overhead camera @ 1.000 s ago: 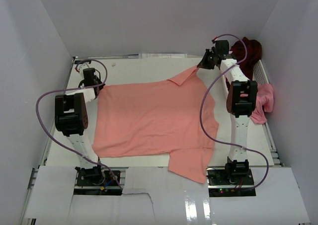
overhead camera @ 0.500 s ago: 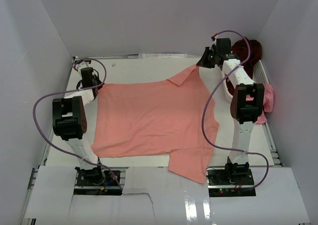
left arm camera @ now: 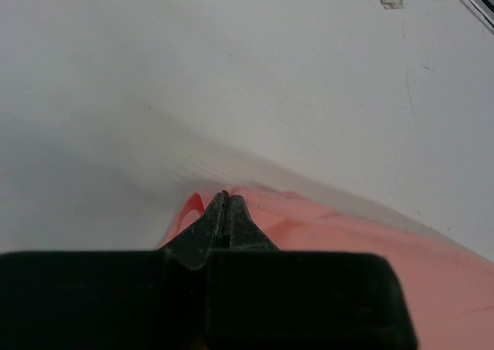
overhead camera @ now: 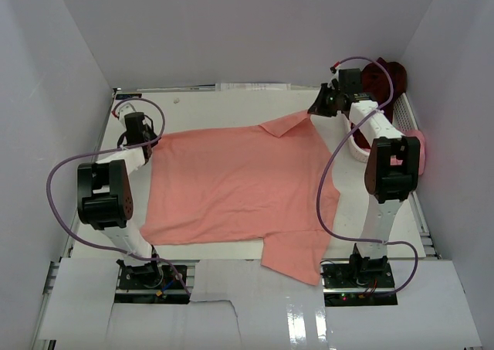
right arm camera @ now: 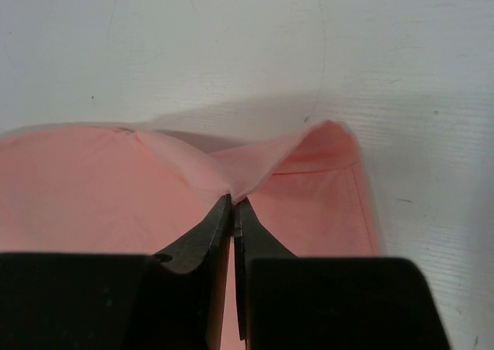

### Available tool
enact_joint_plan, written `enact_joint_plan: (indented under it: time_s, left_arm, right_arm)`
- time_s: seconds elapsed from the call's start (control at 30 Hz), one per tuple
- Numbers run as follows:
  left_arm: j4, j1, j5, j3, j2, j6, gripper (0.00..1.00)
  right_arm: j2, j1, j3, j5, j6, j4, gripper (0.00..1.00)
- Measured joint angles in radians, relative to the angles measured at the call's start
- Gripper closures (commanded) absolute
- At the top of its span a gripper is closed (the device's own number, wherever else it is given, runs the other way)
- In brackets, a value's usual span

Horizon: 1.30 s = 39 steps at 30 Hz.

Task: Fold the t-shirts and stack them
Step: Grap the side of the flattened tshirt furthest away from the robot with both arms

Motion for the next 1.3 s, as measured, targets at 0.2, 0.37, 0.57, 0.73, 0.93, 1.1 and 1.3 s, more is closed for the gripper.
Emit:
enact_joint_plan:
  time_s: [0.2,0.37,0.57,0.73,0.93,1.1,1.3]
  left_arm:
    - [-0.014,0.000,-0.035,-0.015,-0.045,0.000,1.00]
    - [-0.024,0.004,-0.048,-0.015,-0.056,0.000,1.00]
    - [-0.035,0.011,-0.048,-0.015,-0.056,0.000,1.00]
    - [-0.045,0.014,-0.048,-0.015,-0.056,0.000,1.00]
    - [-0.052,0.016,-0.048,-0.015,-0.056,0.000,1.00]
    - [-0.053,0.016,-0.047,-0.015,-0.061,0.000,1.00]
    - [-0.058,0.016,-0.045,-0.016,-0.084,0.000,1.00]
  right_arm:
    - [-0.030,-0.004,-0.026,0.014,-0.003,0.008,0.92]
    - [-0.043,-0.016,-0.032,0.018,-0.005,0.010,0.92]
    - [-0.060,-0.024,-0.063,0.021,-0.006,0.014,0.92]
    - [-0.098,-0.028,-0.088,0.026,-0.009,0.011,0.92]
    - [-0.160,-0.033,-0.097,0.024,-0.013,0.011,0.92]
    - [-0.188,-0.034,-0.102,0.019,-0.016,0.013,0.92]
    - [-0.204,-0.034,-0.131,0.020,-0.016,0.006,0.92]
